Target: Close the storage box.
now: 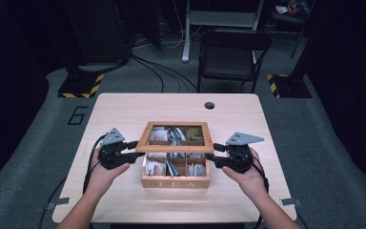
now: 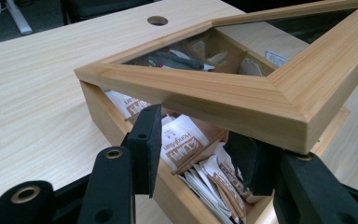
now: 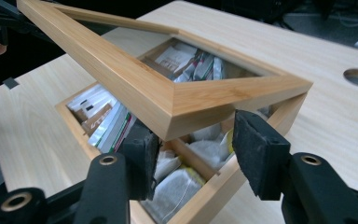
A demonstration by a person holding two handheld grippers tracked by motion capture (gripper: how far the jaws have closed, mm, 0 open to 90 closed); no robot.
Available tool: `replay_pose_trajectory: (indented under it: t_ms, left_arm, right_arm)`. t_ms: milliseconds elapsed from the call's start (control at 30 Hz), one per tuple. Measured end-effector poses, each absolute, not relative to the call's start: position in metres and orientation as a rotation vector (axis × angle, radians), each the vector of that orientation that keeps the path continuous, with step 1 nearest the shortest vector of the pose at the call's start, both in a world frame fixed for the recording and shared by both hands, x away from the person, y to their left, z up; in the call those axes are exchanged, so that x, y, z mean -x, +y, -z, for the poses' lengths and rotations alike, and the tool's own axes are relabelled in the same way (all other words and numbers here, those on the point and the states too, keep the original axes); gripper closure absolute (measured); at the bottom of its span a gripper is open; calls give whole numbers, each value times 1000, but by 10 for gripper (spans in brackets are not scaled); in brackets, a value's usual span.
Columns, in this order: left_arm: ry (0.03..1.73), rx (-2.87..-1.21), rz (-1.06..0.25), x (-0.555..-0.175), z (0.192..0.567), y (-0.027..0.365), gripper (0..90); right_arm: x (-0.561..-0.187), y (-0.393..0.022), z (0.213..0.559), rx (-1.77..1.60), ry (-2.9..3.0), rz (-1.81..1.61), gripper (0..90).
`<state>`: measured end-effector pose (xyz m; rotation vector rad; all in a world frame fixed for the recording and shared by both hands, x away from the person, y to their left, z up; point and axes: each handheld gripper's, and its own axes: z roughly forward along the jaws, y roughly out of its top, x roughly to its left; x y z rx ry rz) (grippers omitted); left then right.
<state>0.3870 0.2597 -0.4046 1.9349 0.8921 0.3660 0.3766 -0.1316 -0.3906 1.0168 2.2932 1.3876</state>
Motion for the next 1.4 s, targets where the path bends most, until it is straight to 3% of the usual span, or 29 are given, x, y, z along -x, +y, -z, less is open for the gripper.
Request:
replay_pose_trajectory:
  t_ms: [633,1400]
  left_arm:
    - [896,-1931,-329,-374,417,259,549]
    - [863,-1933,-299,-351,431,258,553]
  right_arm:
    - [-370,-128,403,-1104,2356,-1398,557]
    - [-356,-128,428,-1038,2340,-1400,546]
